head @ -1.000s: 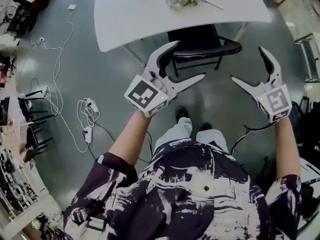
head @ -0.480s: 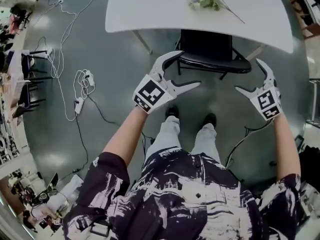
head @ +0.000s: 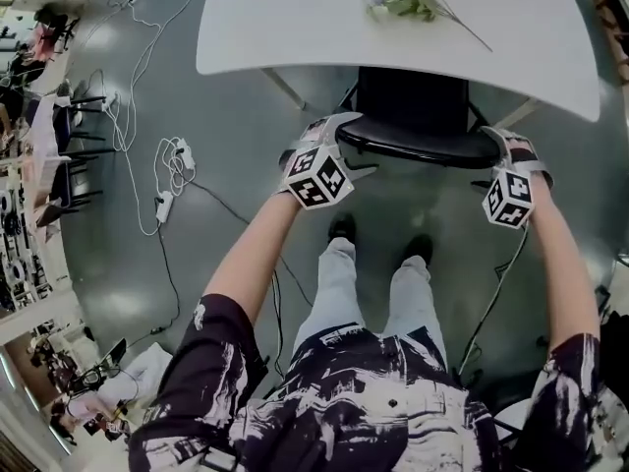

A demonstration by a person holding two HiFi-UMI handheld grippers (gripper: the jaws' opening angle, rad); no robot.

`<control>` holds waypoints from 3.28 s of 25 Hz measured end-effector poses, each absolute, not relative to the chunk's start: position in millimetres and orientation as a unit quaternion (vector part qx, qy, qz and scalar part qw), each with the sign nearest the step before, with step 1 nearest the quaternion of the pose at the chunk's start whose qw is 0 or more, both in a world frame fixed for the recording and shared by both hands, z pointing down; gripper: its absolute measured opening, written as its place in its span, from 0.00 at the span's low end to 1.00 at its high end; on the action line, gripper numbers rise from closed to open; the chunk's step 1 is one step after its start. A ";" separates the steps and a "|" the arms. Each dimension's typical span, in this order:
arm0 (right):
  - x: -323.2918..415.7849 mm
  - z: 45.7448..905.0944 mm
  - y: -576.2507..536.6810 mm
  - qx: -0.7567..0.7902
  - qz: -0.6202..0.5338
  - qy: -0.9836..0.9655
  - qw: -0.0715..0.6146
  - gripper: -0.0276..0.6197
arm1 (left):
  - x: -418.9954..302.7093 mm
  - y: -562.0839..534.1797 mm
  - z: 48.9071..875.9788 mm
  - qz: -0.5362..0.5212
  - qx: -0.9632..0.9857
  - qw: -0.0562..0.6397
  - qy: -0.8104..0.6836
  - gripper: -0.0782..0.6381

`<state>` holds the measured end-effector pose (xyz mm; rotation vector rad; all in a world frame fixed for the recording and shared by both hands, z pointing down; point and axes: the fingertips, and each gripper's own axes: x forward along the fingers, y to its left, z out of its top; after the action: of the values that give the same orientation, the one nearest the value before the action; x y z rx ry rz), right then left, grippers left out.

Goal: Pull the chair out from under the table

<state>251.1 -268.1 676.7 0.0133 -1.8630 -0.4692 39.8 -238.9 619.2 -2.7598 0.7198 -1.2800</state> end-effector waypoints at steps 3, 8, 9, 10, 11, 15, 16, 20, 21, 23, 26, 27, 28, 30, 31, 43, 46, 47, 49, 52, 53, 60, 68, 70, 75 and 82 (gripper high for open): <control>250.2 696.3 -270.2 -0.002 -0.206 -0.791 0.575 0.88 | 32.9 -246.9 650.9 -0.453 -0.869 0.016 0.196 0.70; 238.9 707.6 -271.4 -0.002 -0.224 -0.796 0.562 0.80 | 43.0 -248.2 678.6 -0.496 -0.855 0.056 0.139 0.59; 237.2 709.2 -270.7 -0.005 -0.231 -0.796 0.559 0.69 | 42.6 -249.0 681.6 -0.509 -0.847 0.079 0.129 0.48; 235.6 709.8 -270.3 -0.006 -0.234 -0.797 0.557 0.68 | 40.9 -250.0 683.4 -0.522 -0.837 0.108 0.122 0.38; 234.9 709.9 -270.0 -0.006 -0.234 -0.797 0.557 0.66 | 38.9 -251.0 684.1 -0.534 -0.825 0.140 0.117 0.31; 239.9 713.4 -266.5 -0.027 -0.227 -0.785 0.575 0.59 | 35.7 -255.4 685.4 -0.560 -0.785 0.233 0.126 0.17; 240.9 714.8 -265.6 -0.029 -0.223 -0.783 0.579 0.57 | 35.3 -256.3 686.1 -0.561 -0.782 0.238 0.133 0.16; 246.5 707.4 -277.3 0.039 -0.260 -0.774 0.577 0.36 | 38.8 -258.4 684.9 -0.558 -0.782 0.235 0.146 0.15; 247.8 705.0 -281.5 0.064 -0.273 -0.770 0.573 0.32 | 39.9 -258.8 684.5 -0.557 -0.783 0.235 0.147 0.15; 250.3 699.8 -286.9 0.105 -0.285 -0.766 0.567 0.27 | 41.9 -258.5 683.3 -0.557 -0.783 0.233 0.151 0.15; 253.0 691.7 -291.2 0.136 -0.299 -0.762 0.559 0.19 | 44.8 -258.6 678.1 -0.556 -0.784 0.228 0.158 0.15; 253.1 691.3 -292.7 0.138 -0.302 -0.761 0.557 0.18 | 45.4 -259.5 677.5 -0.556 -0.784 0.226 0.159 0.15; 252.6 692.8 -294.0 0.139 -0.304 -0.762 0.555 0.17 | 44.9 -260.8 679.0 -0.555 -0.784 0.226 0.160 0.15; 250.2 699.5 -295.3 0.136 -0.304 -0.763 0.554 0.17 | 41.6 -262.9 686.4 -0.556 -0.784 0.226 0.161 0.15; 249.0 702.6 -295.0 0.134 -0.304 -0.763 0.554 0.16 | 40.1 -262.9 689.6 -0.557 -0.783 0.225 0.161 0.15; 284.9 699.4 -212.4 0.115 -0.307 -0.751 0.574 0.13 | 73.6 -190.5 686.0 -0.569 -0.777 0.223 0.149 0.15; 294.5 694.5 -179.6 0.111 -0.309 -0.749 0.576 0.13 | 83.3 -155.9 682.0 -0.569 -0.778 0.216 0.158 0.15; 292.6 693.4 -168.1 0.110 -0.308 -0.749 0.577 0.13 | 81.4 -143.7 681.3 -0.569 -0.778 0.214 0.159 0.15; 285.9 692.5 -144.5 0.107 -0.306 -0.748 0.579 0.13 | 74.4 -119.1 681.2 -0.570 -0.778 0.212 0.159 0.15; 280.1 695.9 -116.2 0.100 -0.310 -0.747 0.580 0.13 | 68.4 -88.7 685.1 -0.572 -0.777 0.210 0.162 0.15; 279.1 697.1 -109.6 0.098 -0.312 -0.746 0.580 0.13 | 67.5 -81.1 686.5 -0.572 -0.776 0.208 0.164 0.15; 291.9 697.5 -53.5 0.086 -0.308 -0.743 0.588 0.13 | 79.6 -26.3 686.7 -0.574 -0.776 0.206 0.162 0.15; 313.3 698.5 11.9 0.054 -0.301 -0.741 0.598 0.13 | 99.5 42.5 690.9 -0.575 -0.782 0.184 0.155 0.16; 315.5 698.8 23.8 0.050 -0.299 -0.740 0.600 0.13 | 101.2 51.5 689.6 -0.575 -0.782 0.184 0.156 0.16; 314.7 701.0 52.7 0.034 -0.294 -0.737 0.607 0.14 | 100.6 75.8 688.0 -0.573 -0.787 0.171 0.152 0.18; 318.4 697.6 80.0 0.012 -0.279 -0.739 0.613 0.16 | 106.6 105.0 686.1 -0.578 -0.792 0.138 0.138 0.20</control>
<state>318.4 80.0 697.6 0.0268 -1.7048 -0.6435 106.6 105.0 686.1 -2.2912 0.3990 -1.6716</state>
